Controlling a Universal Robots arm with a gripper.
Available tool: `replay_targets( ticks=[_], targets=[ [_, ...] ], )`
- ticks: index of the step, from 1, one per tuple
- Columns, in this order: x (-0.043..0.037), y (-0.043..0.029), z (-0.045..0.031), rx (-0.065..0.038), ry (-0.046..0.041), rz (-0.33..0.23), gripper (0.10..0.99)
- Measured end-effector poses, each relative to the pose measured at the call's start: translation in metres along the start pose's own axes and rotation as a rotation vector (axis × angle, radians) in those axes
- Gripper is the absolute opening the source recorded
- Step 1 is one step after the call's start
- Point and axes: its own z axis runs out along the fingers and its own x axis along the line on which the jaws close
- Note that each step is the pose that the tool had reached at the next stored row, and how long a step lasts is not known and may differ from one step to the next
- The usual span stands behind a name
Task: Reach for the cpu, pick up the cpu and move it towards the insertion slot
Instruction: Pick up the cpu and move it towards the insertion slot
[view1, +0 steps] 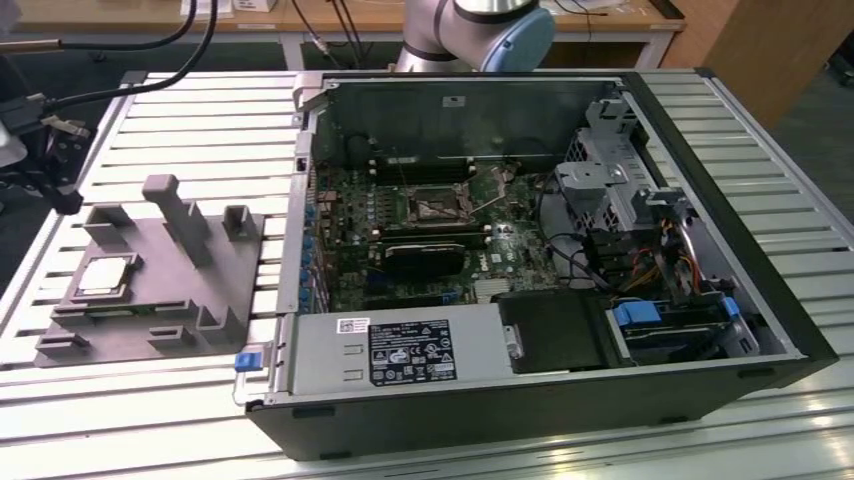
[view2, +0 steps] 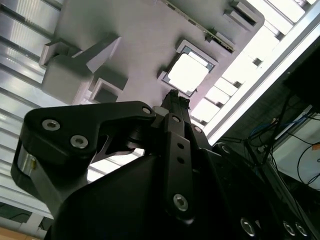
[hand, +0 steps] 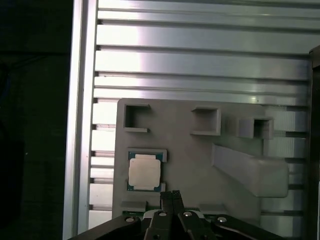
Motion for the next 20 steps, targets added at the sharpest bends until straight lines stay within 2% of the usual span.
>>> replay_targets(
  ticks=[10, 20],
  targets=[
    [0.0055, -0.0003, 0.0137, 0.000, -0.0008, 0.000, 0.106],
    [0.0098, -0.0008, 0.0311, 0.001, -0.0010, 0.000, 0.106]
  ],
)
